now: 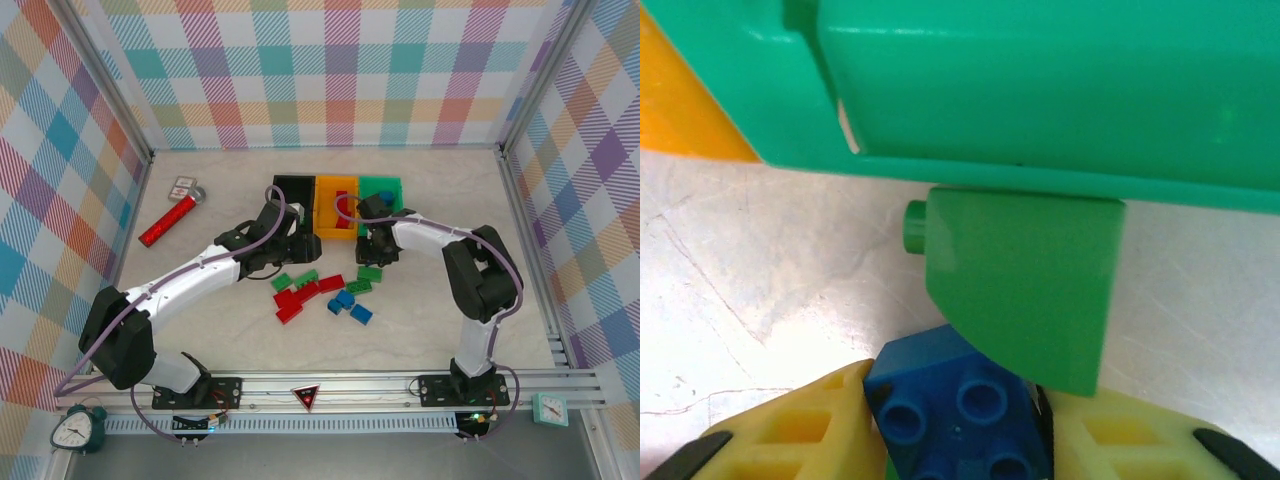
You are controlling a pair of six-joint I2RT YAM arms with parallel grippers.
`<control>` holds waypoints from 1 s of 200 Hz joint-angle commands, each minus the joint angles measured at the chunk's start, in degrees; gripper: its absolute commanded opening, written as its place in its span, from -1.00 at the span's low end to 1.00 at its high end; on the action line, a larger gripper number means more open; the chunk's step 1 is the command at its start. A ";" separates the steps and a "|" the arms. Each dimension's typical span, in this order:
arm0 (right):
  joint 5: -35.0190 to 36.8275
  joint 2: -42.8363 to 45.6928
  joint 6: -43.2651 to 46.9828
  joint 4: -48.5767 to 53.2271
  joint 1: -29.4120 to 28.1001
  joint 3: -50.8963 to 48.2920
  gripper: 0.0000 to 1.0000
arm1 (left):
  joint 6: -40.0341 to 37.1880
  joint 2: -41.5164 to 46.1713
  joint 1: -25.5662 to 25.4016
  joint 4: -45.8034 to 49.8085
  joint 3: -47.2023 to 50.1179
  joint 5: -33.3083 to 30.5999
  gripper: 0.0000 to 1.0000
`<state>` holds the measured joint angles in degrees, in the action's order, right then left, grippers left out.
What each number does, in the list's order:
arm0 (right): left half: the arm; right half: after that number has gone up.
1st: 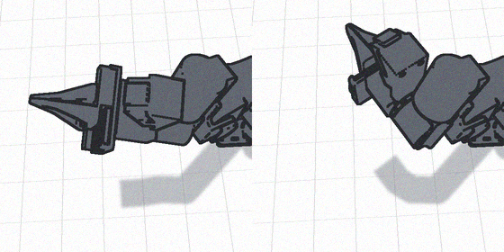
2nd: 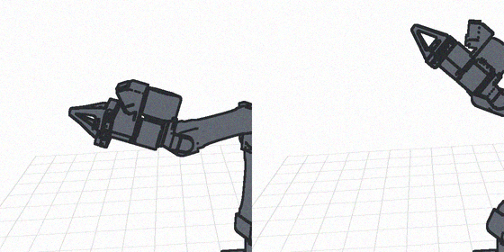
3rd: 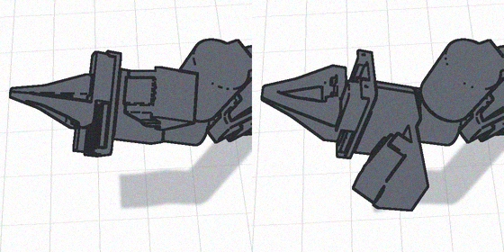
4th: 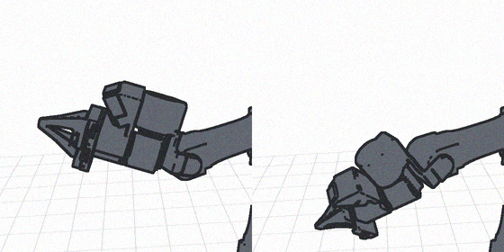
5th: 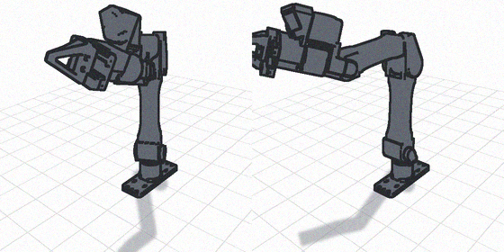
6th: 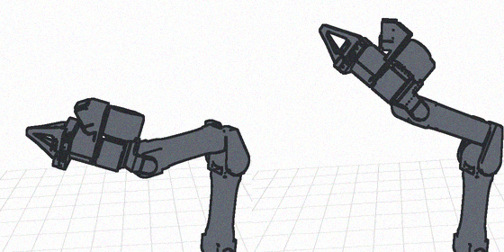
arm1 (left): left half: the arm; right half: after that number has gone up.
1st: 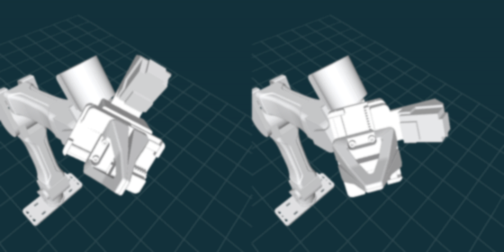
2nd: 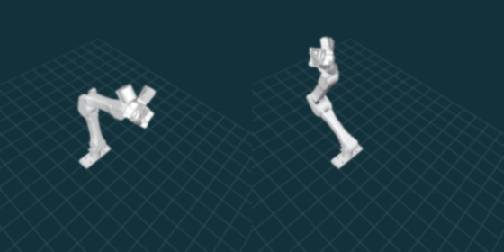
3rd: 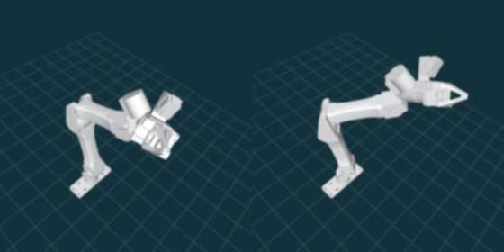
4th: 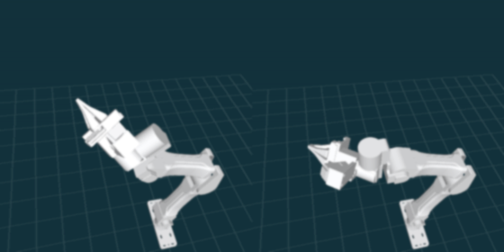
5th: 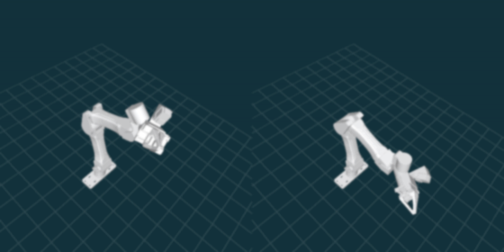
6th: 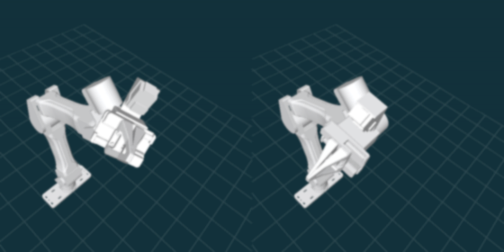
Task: Sort the legos into containers by color
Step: Pick up the lego from the center of the table, then place the lego in the container.
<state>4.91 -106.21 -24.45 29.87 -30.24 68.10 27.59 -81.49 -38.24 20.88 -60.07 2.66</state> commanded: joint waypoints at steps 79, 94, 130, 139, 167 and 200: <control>-5.41 9.08 1.56 2.46 7.53 7.22 -0.21 | -0.22 0.74 0.01 0.47 1.85 1.09 0.08; -5.52 6.47 2.24 3.11 8.89 11.13 -0.19 | 0.17 0.74 -0.03 0.39 1.90 1.95 0.09; -6.49 -2.27 3.48 6.91 10.35 22.49 0.18 | -0.05 0.03 -0.07 2.77 1.97 2.51 0.11; -7.20 -3.72 3.53 7.71 10.41 24.33 0.23 | -0.08 0.01 -0.08 3.09 2.27 2.90 0.11; -9.39 -2.11 2.57 5.32 10.29 21.13 0.25 | -0.07 1.70 -0.08 3.55 3.72 2.80 0.13; -12.97 5.57 3.51 1.43 9.38 10.27 0.25 | -1.20 2.24 -0.08 3.38 4.94 2.82 0.15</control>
<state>-3.84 -107.28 -21.96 32.40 -19.90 84.51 27.53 -80.73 -38.24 22.79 -56.21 4.89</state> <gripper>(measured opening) 0.627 0.569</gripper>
